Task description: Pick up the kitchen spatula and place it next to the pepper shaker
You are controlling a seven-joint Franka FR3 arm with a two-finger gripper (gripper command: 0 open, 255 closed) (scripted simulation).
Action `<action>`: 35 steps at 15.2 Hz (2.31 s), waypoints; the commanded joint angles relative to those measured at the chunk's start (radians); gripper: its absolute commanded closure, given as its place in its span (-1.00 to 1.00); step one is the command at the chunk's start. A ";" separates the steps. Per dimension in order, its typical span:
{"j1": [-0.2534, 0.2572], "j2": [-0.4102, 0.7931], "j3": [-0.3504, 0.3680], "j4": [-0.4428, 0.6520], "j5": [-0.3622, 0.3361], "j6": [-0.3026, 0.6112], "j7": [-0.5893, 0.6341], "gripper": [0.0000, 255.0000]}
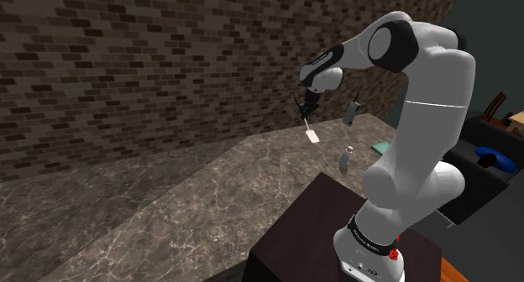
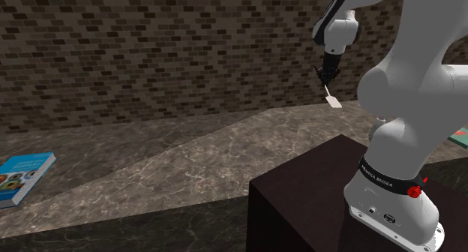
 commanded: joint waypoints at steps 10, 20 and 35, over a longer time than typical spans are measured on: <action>-0.177 0.214 -0.027 0.345 0.047 -0.140 -0.212 1.00; -0.247 0.368 -0.026 0.522 0.066 -0.167 -0.278 1.00; -0.255 0.499 -0.012 0.535 0.081 -0.049 -0.290 1.00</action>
